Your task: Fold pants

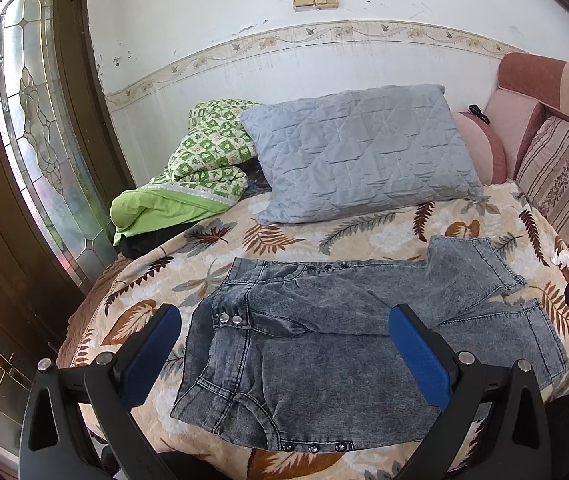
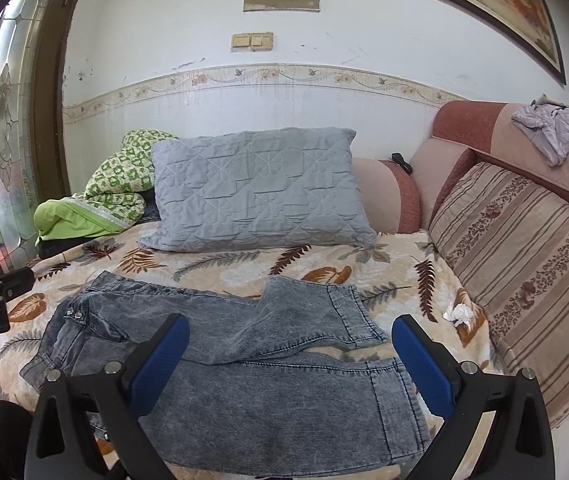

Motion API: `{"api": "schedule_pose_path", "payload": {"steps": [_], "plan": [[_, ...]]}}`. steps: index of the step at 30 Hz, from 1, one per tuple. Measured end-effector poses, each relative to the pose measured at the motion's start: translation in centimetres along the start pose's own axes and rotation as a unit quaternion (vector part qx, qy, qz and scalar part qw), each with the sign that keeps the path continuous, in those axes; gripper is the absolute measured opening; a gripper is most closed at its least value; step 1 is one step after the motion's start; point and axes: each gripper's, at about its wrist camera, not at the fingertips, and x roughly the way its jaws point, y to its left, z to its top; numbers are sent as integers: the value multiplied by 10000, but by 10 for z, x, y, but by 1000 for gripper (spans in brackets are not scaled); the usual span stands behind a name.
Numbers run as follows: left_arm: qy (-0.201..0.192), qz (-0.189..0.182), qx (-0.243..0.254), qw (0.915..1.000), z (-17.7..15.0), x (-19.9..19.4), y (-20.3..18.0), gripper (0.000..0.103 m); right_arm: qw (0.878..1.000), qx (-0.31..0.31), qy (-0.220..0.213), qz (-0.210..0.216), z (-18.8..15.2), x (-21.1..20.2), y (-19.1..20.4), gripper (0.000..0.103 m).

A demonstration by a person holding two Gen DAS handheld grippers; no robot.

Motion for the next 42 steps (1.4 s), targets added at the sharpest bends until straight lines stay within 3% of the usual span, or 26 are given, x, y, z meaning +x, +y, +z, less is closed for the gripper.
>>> {"api": "schedule_pose_path", "payload": {"steps": [42], "plan": [[160,12,242,9996,-10,10,-12,103,9994,-10,316,-140,-5,13,-2,102]]}}
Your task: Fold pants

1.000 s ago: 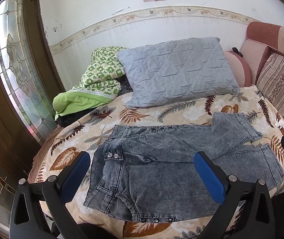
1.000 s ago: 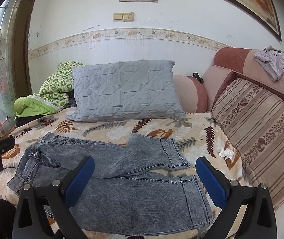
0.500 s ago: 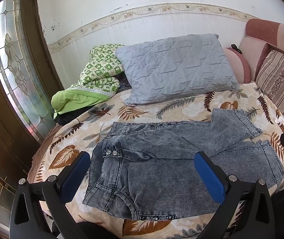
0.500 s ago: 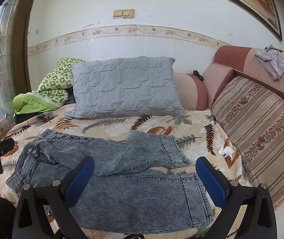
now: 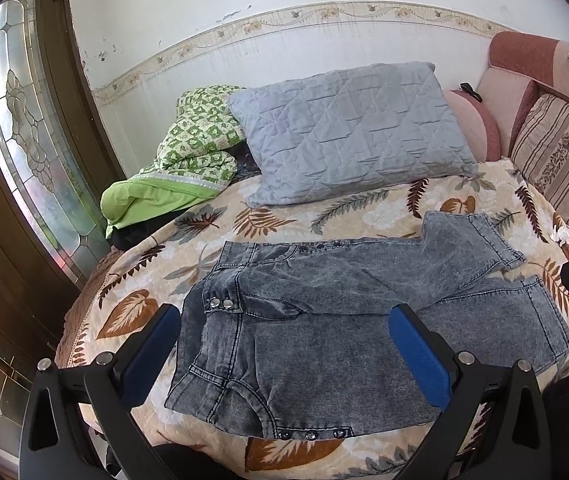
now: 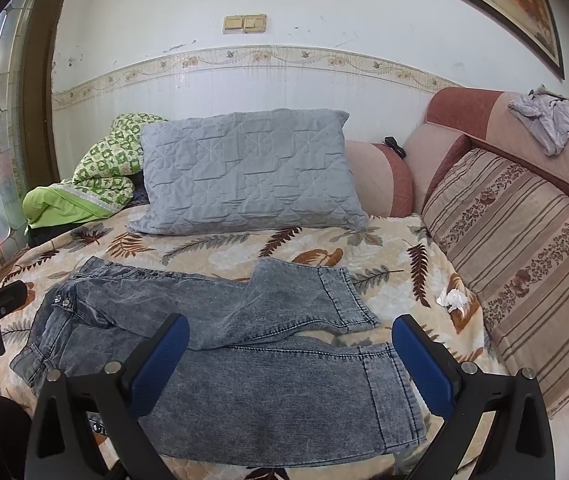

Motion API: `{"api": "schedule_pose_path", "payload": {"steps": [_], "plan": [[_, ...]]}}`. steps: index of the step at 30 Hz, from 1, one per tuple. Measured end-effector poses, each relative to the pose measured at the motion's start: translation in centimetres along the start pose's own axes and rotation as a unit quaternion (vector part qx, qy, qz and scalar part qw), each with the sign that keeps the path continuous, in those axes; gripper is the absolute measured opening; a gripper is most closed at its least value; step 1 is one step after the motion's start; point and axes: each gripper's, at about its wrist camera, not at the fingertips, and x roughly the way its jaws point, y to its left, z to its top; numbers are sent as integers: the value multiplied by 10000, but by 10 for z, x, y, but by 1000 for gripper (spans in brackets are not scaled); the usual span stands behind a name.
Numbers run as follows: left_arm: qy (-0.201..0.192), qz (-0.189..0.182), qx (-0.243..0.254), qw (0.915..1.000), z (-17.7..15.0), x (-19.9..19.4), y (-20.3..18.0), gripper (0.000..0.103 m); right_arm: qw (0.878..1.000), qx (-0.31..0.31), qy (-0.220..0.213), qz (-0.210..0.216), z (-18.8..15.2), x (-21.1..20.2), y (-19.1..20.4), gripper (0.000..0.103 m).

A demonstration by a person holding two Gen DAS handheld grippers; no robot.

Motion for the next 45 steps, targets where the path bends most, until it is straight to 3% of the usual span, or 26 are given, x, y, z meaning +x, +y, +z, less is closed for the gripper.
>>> {"api": "schedule_pose_path", "payload": {"steps": [15,22,29,32,37,41,42,45], "plan": [[254,-37,3,9997,-4,23,0,103,9998,-51,194,-25,-3,18,4,102],[807,77,-80,9967,-16,73,19,103,9981,135,603,80,-10,51,-11,102],[1657,411,-430,9844,-19,154,80,103,9849,804,1518,207,-8,140,-74,102],[1805,462,-534,9810,-6,187,103,103,9786,976,1798,206,3,183,-96,102],[2118,130,-621,9753,23,260,119,103,9739,1042,1942,539,32,252,-108,102],[2565,-258,-848,9625,41,322,135,103,9739,900,2066,283,50,316,-112,101],[2650,-315,-946,9591,45,336,139,103,9706,920,2216,198,53,348,-117,100],[2777,-331,-1128,9535,54,371,143,103,9658,1003,2383,184,51,377,-122,98]]}}
